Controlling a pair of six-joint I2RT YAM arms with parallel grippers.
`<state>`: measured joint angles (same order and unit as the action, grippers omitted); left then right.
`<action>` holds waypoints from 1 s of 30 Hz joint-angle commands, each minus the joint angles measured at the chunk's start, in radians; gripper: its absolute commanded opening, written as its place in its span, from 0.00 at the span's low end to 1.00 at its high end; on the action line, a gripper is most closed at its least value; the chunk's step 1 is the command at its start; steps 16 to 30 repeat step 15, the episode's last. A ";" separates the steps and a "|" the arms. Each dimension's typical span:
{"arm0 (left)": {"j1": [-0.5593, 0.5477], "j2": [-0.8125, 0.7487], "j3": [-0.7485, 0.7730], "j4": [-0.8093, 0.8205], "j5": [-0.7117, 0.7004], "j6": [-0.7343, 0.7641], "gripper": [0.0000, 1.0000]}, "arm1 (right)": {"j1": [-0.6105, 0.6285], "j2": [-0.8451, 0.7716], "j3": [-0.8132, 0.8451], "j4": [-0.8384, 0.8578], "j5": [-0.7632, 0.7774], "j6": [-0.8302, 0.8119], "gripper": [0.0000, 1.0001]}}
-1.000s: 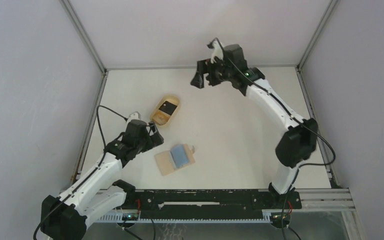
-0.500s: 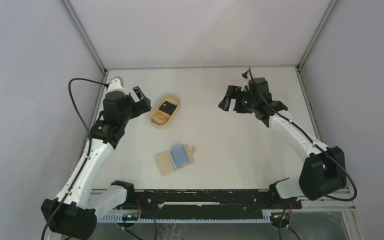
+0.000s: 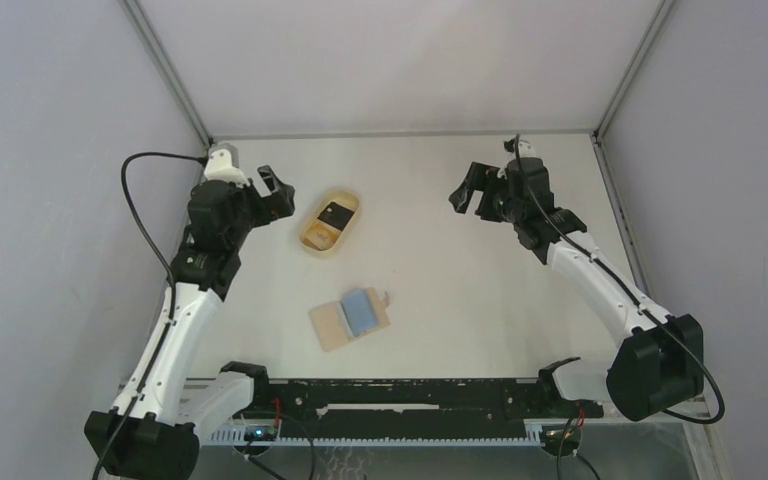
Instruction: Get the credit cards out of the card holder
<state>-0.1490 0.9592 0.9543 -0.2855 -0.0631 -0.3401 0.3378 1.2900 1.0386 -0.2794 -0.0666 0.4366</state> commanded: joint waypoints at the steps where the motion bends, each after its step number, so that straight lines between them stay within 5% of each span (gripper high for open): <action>1: 0.014 -0.016 0.020 0.066 0.053 0.038 1.00 | 0.007 -0.018 0.013 0.053 0.037 0.002 1.00; 30: 0.014 -0.014 0.001 0.124 0.125 0.048 1.00 | 0.016 -0.026 0.015 0.050 -0.007 -0.034 1.00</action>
